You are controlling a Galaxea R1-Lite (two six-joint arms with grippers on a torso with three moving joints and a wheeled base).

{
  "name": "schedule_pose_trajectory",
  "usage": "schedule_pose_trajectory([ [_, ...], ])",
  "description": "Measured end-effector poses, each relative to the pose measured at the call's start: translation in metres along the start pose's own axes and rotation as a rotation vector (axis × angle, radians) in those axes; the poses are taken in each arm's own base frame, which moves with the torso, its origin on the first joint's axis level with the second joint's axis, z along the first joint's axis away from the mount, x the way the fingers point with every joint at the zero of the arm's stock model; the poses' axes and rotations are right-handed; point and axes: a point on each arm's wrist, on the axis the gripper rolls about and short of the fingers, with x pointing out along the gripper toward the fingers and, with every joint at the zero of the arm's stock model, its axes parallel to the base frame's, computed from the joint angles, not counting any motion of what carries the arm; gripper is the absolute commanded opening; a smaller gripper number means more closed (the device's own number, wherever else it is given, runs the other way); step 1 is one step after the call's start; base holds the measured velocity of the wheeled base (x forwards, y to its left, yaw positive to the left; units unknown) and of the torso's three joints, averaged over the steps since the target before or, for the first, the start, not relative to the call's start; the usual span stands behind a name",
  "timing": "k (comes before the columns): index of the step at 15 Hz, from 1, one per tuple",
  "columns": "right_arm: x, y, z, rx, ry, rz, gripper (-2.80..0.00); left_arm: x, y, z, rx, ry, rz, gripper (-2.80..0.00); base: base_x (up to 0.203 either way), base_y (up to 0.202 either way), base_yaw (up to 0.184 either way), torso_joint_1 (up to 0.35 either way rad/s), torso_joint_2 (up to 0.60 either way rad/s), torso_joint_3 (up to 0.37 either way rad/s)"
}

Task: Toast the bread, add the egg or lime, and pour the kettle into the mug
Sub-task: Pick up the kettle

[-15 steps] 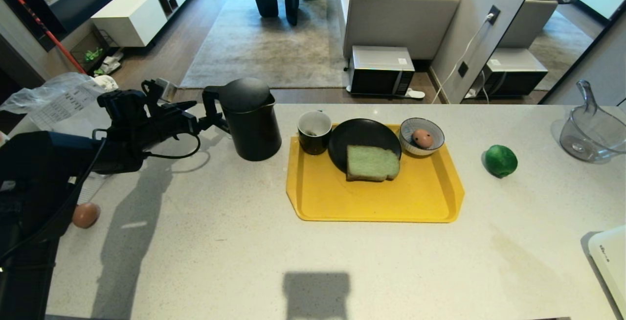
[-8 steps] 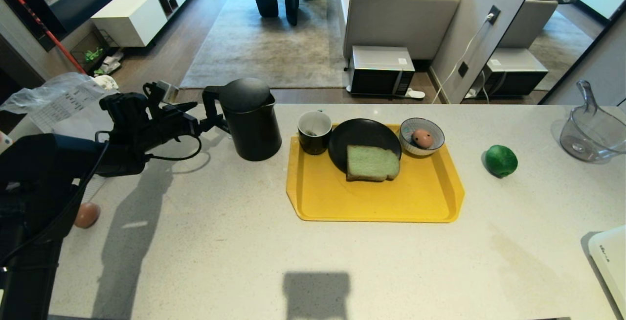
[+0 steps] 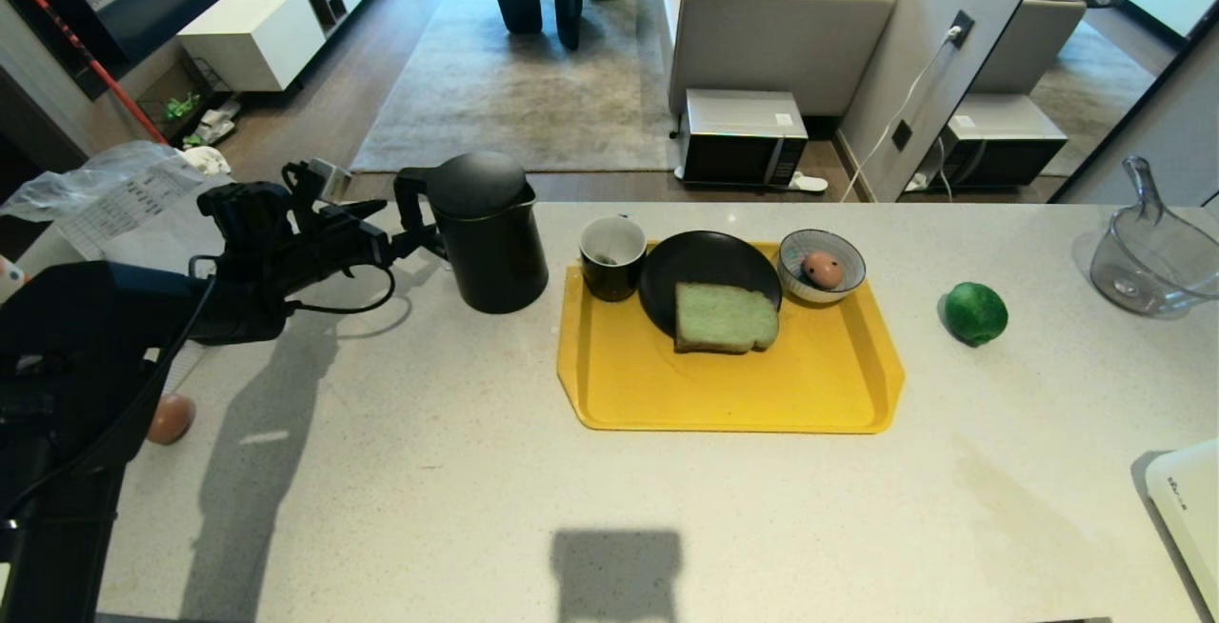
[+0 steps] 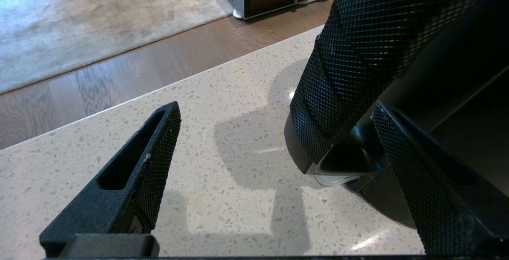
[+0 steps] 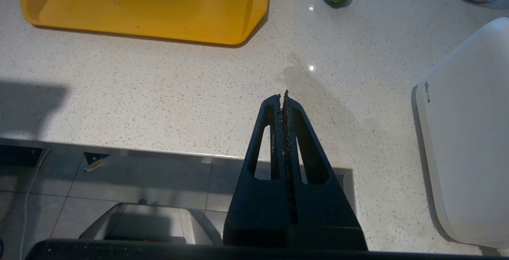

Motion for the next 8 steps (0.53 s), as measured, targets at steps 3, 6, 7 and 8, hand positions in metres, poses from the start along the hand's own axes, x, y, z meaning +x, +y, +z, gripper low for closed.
schedule_pose_trajectory([
  [3,0.0000,0.0000,0.0000,0.000,0.000,0.000,-2.80,0.0000,0.0003,0.0016,0.009,-0.012,0.003,0.00,0.000,0.000,0.000,0.000,0.00,0.000],
  [6,0.0000,0.0000,0.0000,0.000,0.000,0.000,-2.80,-0.0013,0.0024,0.0029,0.015,-0.014,0.026,0.00,0.000,0.000,0.000,0.000,0.00,0.000],
  [7,0.0000,0.0000,0.0000,0.000,0.000,0.000,-2.80,-0.0017,0.0031,0.0035,0.019,-0.019,0.032,0.00,0.000,0.000,0.000,0.000,0.00,0.000],
  [8,0.0000,0.0000,0.0000,0.000,0.000,0.000,-2.80,-0.0018,0.0032,0.0038,0.022,-0.021,0.032,0.00,0.000,0.000,0.000,0.000,0.00,0.000],
])
